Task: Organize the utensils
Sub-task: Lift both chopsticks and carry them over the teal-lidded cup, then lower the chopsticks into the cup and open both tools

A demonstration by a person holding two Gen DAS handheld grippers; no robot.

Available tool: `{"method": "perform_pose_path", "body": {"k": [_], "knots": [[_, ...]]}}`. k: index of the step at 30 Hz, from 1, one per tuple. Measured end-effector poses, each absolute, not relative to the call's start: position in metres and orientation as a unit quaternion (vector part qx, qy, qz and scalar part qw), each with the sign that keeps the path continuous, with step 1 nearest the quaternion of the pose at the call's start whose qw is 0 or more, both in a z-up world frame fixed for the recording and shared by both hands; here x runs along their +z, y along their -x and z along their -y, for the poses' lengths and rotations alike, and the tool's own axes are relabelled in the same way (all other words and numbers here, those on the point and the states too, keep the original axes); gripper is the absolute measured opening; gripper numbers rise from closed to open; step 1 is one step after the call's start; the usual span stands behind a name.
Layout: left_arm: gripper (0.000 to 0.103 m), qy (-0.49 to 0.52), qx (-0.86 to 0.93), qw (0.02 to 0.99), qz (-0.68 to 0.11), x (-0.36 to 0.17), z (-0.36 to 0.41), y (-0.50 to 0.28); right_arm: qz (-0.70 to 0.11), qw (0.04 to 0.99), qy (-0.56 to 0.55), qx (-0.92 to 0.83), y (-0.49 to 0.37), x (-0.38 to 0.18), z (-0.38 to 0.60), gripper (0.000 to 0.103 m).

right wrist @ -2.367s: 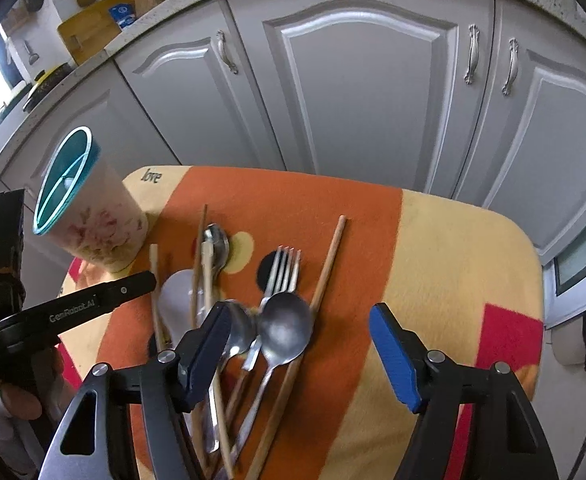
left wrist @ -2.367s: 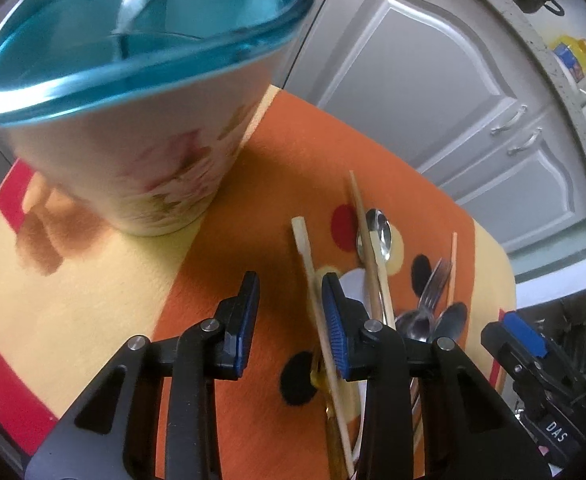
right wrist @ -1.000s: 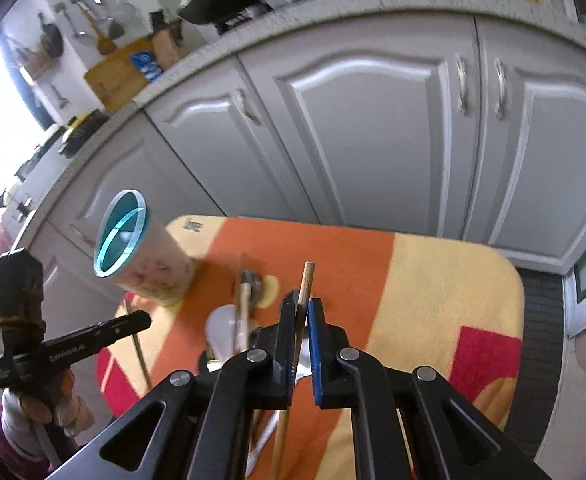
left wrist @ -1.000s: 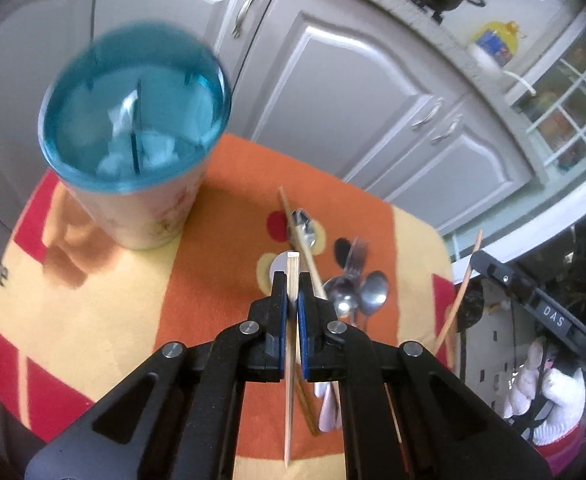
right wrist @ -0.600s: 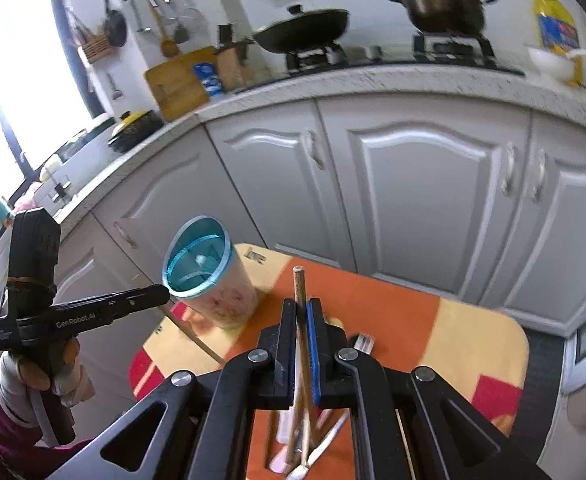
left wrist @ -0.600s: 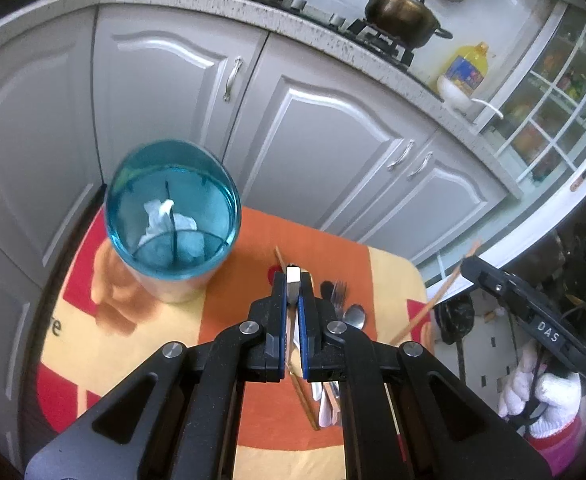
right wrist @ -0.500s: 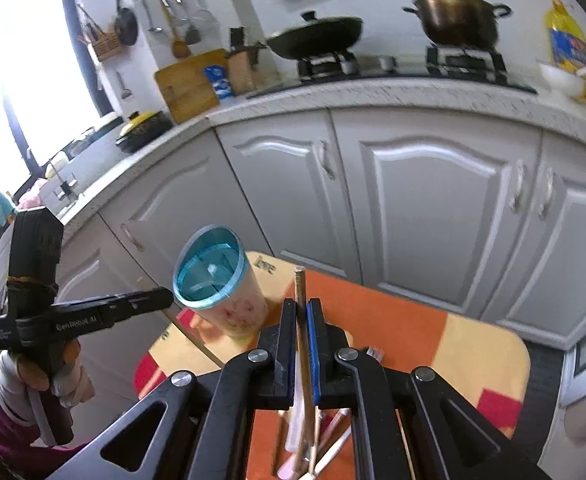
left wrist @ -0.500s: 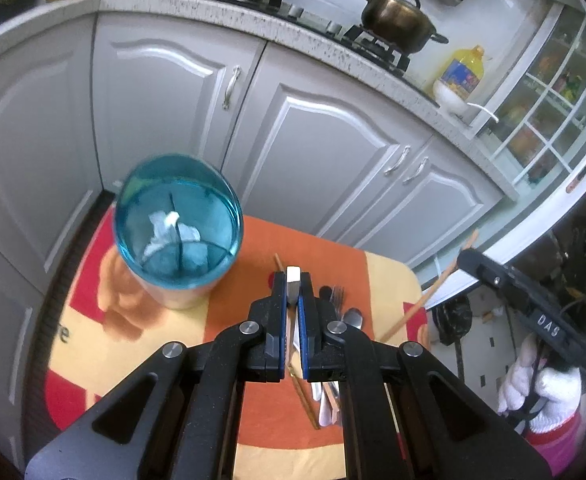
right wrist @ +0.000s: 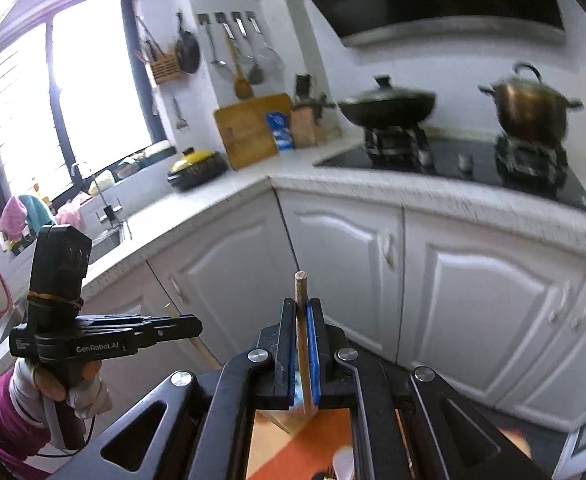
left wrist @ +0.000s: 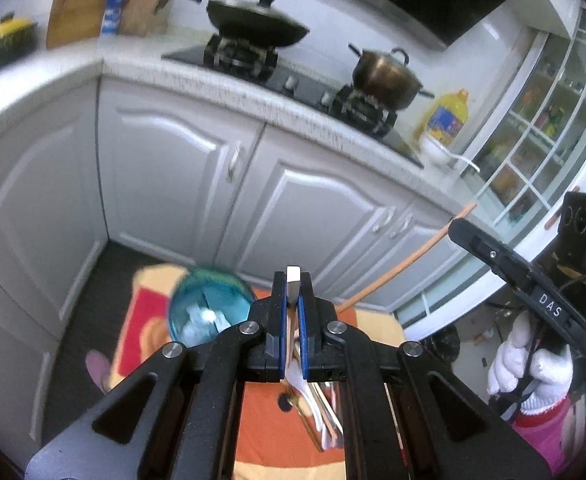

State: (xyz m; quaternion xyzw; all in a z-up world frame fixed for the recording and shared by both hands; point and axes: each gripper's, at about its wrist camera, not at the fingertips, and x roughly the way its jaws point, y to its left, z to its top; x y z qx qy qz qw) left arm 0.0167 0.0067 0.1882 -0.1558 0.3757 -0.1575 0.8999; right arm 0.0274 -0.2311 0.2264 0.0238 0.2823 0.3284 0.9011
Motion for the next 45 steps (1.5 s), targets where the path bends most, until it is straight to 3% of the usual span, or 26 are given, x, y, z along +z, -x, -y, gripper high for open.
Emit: {"method": "perform_pose_path", "body": {"k": [4, 10, 20, 26, 28, 30, 32, 34, 45], "knots": [[0.003, 0.136, -0.121, 0.917, -0.356, 0.200, -0.023, -0.032, -0.267, 0.903, -0.014, 0.337, -0.041, 0.243, 0.211, 0.005], [0.003, 0.108, -0.065, 0.923, -0.365, 0.173, -0.036, -0.055, -0.281, 0.897, -0.004, 0.341, -0.065, 0.225, 0.180, 0.005], [0.004, 0.098, -0.032, 0.892, -0.440, 0.080, -0.033, -0.094, -0.377, 0.867, -0.022, 0.325, -0.116, 0.131, 0.153, 0.005], [0.004, 0.105, -0.029, 0.885, -0.452, 0.066, -0.031, -0.098, -0.421, 0.853, -0.035, 0.306, -0.137, 0.091, 0.153, 0.005], [0.006, 0.107, -0.033, 0.887, -0.449, 0.068, -0.031, -0.096, -0.426, 0.852, -0.055, 0.301, -0.139, 0.088, 0.161, 0.005], [0.025, 0.109, -0.034, 0.888, -0.445, 0.072, -0.031, -0.095, -0.420, 0.853, -0.068, 0.302, -0.138, 0.089, 0.169, 0.007], [0.039, 0.123, -0.040, 0.888, -0.442, 0.074, -0.033, -0.091, -0.415, 0.856, -0.067, 0.301, -0.134, 0.093, 0.173, 0.020], [0.039, 0.133, -0.040, 0.885, -0.444, 0.077, -0.034, -0.089, -0.414, 0.857, -0.069, 0.300, -0.129, 0.096, 0.176, 0.031], [0.040, 0.094, -0.032, 0.902, -0.421, 0.102, -0.016, -0.056, -0.419, 0.858, -0.061, 0.290, -0.089, 0.099, 0.192, 0.033]]}}
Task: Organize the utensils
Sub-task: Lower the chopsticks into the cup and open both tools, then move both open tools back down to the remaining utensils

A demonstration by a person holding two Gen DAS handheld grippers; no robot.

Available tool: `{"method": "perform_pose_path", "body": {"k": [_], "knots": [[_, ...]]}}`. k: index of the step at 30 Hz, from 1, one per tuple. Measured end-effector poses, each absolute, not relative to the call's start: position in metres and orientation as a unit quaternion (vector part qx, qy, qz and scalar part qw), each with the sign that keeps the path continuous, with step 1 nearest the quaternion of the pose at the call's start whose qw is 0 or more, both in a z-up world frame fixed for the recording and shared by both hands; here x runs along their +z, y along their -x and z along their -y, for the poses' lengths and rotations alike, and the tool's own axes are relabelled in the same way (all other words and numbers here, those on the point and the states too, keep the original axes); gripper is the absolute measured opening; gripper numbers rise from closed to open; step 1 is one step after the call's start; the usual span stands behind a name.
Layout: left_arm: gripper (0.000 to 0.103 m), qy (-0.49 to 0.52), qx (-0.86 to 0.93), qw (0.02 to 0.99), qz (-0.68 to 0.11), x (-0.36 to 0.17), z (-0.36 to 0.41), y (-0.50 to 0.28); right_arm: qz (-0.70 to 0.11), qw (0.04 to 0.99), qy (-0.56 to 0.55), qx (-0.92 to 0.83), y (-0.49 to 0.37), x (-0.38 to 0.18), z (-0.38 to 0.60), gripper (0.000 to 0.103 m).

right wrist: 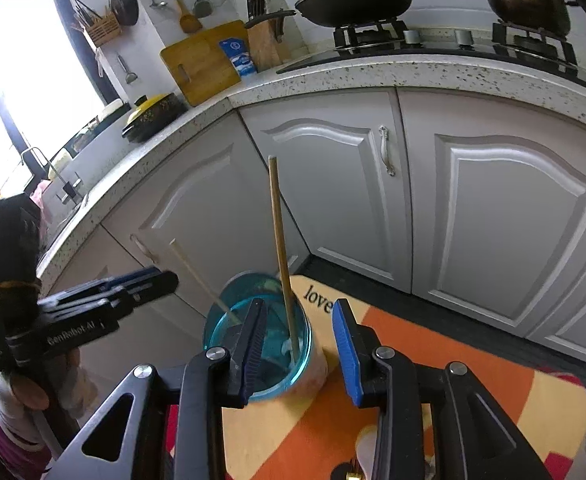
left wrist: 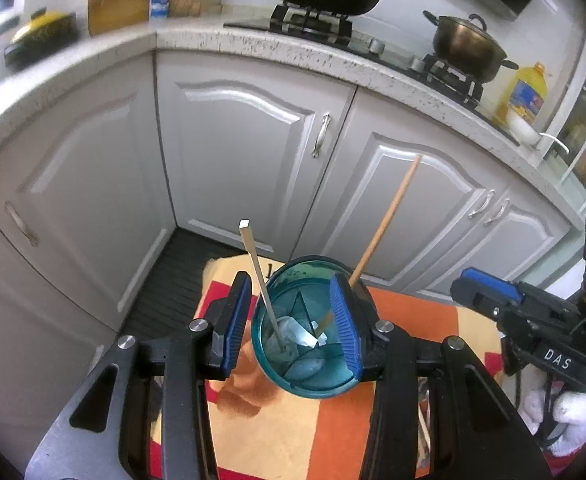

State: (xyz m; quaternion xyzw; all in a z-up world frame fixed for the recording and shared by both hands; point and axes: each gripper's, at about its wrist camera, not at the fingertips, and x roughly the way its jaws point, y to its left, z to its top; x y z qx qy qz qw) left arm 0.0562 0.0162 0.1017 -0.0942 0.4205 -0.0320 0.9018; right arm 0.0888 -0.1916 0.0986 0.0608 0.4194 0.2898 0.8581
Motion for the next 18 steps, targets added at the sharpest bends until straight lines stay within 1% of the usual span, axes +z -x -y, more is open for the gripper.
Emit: {"method": "perform_pose_path", "body": {"k": [7, 18], "knots": [[0.040, 0.062, -0.031, 0.913, -0.403, 0.110, 0.003, -0.031, -0.412, 0.869, -0.058, 0.266, -0.059, 0.102, 0.210, 0.037], [0.040, 0.050, -0.057, 0.913, -0.400, 0.112, 0.042, 0.001, -0.411, 0.881, -0.048, 0.228, -0.015, 0.100, 0.238, 0.040]]}}
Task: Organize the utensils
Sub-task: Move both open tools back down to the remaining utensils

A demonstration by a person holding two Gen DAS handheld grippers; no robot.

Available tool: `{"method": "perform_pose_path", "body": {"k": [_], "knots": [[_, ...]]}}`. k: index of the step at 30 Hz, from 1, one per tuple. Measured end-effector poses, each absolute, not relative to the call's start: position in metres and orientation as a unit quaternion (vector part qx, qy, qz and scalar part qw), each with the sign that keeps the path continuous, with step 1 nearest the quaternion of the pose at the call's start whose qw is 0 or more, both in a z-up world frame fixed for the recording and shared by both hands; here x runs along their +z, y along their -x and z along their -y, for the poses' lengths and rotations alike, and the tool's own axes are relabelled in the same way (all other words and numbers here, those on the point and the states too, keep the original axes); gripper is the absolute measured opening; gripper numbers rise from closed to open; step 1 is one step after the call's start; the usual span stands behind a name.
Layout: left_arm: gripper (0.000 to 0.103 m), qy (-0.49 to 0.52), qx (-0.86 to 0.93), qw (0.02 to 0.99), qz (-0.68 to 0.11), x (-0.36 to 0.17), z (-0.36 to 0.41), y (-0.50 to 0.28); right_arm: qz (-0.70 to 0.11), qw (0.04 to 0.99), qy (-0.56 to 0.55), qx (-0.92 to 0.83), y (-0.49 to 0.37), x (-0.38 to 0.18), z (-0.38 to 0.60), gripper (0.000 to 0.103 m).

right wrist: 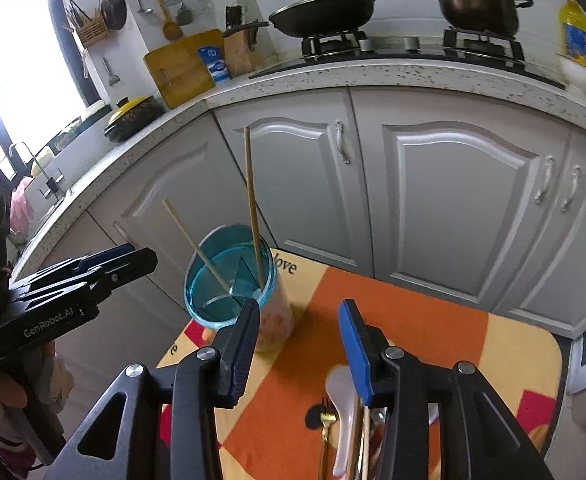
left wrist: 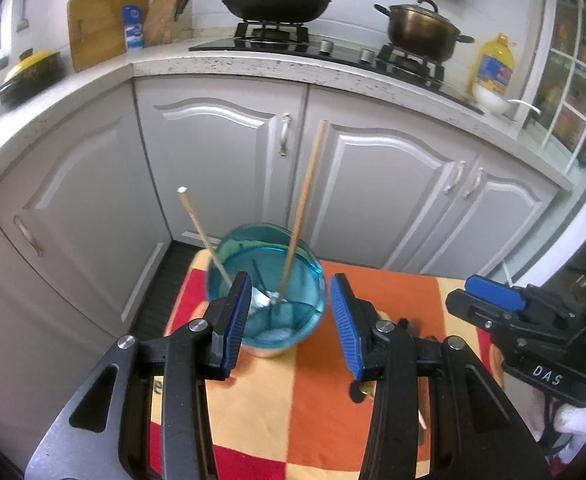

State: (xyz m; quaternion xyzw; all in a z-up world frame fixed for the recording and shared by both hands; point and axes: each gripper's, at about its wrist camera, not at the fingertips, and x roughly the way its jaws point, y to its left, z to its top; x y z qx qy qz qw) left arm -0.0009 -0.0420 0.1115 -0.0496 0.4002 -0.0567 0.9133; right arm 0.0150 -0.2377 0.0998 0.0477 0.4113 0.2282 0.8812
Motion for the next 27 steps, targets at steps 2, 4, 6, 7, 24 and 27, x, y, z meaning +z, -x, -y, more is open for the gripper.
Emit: {"method": "perform_pose_path", "body": {"k": [2, 4, 6, 7, 24, 27], "knots": [[0.040, 0.051, -0.064, 0.912, -0.402, 0.111, 0.050, 0.005, -0.411, 0.883, -0.049, 0.222, -0.007, 0.099, 0.244, 0.040], [0.040, 0.048, -0.071, 0.911, -0.404, 0.110, 0.059, 0.009, -0.411, 0.884, -0.052, 0.218, -0.001, 0.098, 0.249, 0.040], [0.040, 0.047, -0.078, 0.909, -0.407, 0.108, 0.066, 0.011, -0.414, 0.884, -0.053, 0.211, 0.005, 0.096, 0.256, 0.040], [0.040, 0.047, -0.083, 0.907, -0.411, 0.106, 0.070, 0.012, -0.415, 0.884, -0.053, 0.209, 0.008, 0.094, 0.259, 0.040], [0.042, 0.085, -0.151, 0.854, -0.491, 0.046, 0.108, 0.025, -0.481, 0.858, -0.083, 0.161, 0.032, 0.028, 0.327, 0.040], [0.042, 0.076, -0.153, 0.844, -0.508, 0.025, 0.114, 0.026, -0.492, 0.850, -0.090, 0.166, 0.030, 0.010, 0.333, 0.040]]}}
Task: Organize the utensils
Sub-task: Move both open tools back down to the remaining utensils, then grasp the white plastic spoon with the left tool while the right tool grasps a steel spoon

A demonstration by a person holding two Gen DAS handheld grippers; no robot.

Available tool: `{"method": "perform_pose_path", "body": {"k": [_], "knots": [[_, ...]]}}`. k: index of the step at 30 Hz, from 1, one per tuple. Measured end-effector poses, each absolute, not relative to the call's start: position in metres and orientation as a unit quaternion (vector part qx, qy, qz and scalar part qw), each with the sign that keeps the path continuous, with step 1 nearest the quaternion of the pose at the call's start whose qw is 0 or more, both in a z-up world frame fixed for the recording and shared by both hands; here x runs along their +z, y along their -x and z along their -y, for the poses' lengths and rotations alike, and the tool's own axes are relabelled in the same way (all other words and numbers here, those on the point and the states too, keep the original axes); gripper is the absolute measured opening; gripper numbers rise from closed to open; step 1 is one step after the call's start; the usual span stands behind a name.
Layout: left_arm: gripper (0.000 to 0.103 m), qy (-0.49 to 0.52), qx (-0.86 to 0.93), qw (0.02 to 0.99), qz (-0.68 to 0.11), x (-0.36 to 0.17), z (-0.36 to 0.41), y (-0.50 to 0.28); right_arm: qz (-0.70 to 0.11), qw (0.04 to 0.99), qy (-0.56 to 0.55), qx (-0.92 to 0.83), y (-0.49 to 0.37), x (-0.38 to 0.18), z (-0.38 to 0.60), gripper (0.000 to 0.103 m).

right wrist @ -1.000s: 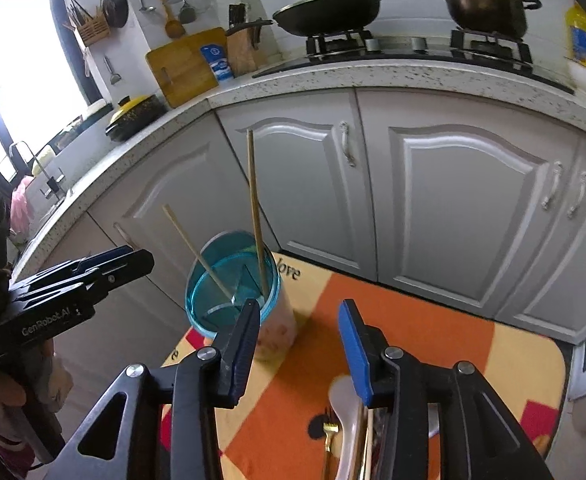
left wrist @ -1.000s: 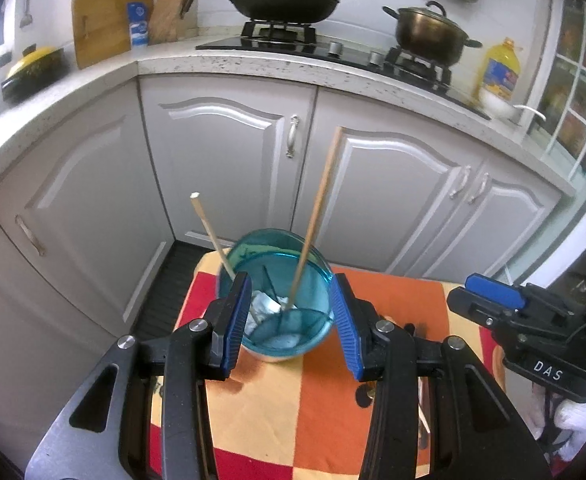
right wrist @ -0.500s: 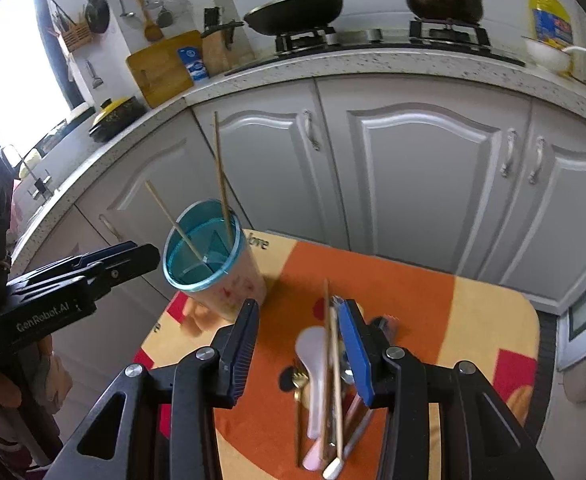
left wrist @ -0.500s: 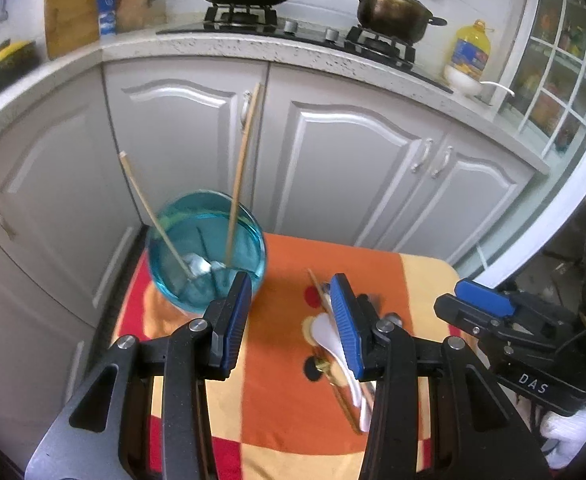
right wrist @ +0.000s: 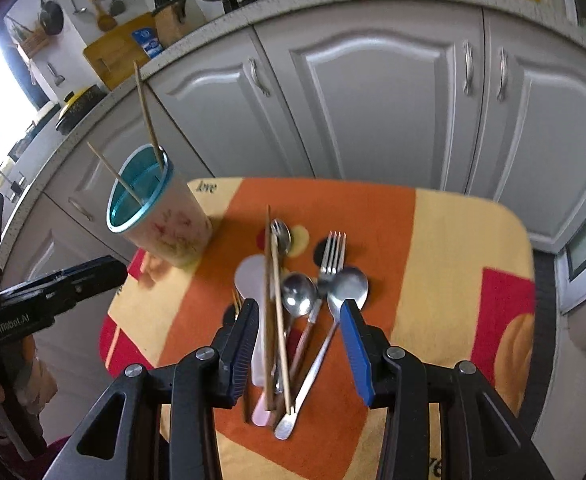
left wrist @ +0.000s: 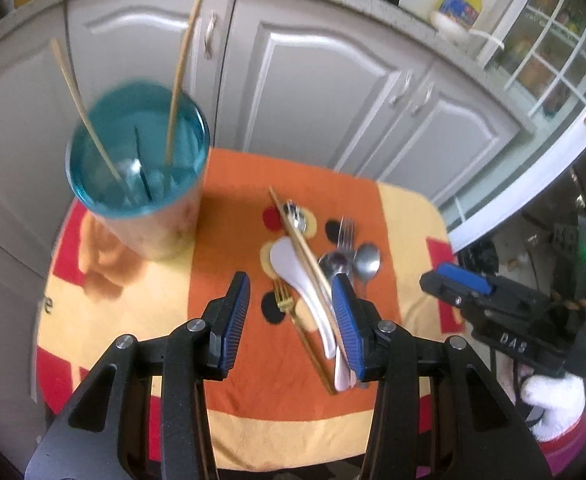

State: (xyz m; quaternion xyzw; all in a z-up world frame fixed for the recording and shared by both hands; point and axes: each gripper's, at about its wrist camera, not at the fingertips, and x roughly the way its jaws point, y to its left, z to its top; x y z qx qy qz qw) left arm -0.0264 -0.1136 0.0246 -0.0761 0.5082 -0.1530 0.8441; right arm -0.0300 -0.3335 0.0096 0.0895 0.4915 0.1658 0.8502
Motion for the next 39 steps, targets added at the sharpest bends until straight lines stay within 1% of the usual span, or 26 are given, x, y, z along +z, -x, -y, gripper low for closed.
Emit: {"method": "perform_pose_path", "body": {"k": [6, 11, 19, 28, 29, 31, 33, 36, 38, 39], "knots": [[0.042, 0.082, -0.144, 0.829, -0.535, -0.013, 0.118, 0.018, -0.520, 0.835, -0.099, 0.149, 0.016, -0.029, 0.344, 0.040], [0.042, 0.102, -0.145, 0.817, -0.548, -0.037, 0.127, 0.001, -0.529, 0.826, -0.116, 0.152, 0.006, -0.047, 0.347, 0.040], [0.042, 0.105, -0.133, 0.809, -0.563, -0.067, 0.141, -0.026, -0.532, 0.824, -0.108, 0.164, -0.015, -0.064, 0.348, 0.040], [0.041, 0.107, -0.118, 0.806, -0.571, -0.086, 0.139, -0.050, -0.528, 0.821, -0.097, 0.194, -0.036, -0.074, 0.354, 0.040], [0.039, 0.108, -0.118, 0.805, -0.572, -0.088, 0.139, -0.052, -0.528, 0.820, -0.096, 0.198, -0.038, -0.076, 0.355, 0.040], [0.031, 0.103, -0.117, 0.806, -0.571, -0.090, 0.139, -0.054, -0.530, 0.817, -0.097, 0.207, -0.040, -0.080, 0.356, 0.040], [0.021, 0.094, -0.119, 0.809, -0.569, -0.089, 0.140, -0.055, -0.529, 0.815, -0.100, 0.216, -0.041, -0.082, 0.357, 0.040], [0.014, 0.091, -0.127, 0.807, -0.569, -0.089, 0.143, -0.058, -0.525, 0.814, -0.106, 0.225, -0.043, -0.084, 0.358, 0.040], [0.013, 0.082, -0.131, 0.808, -0.569, -0.090, 0.146, -0.059, -0.523, 0.813, -0.107, 0.232, -0.045, -0.085, 0.358, 0.040], [0.013, 0.077, -0.132, 0.809, -0.567, -0.089, 0.148, -0.059, -0.523, 0.812, -0.105, 0.236, -0.046, -0.085, 0.357, 0.038]]}}
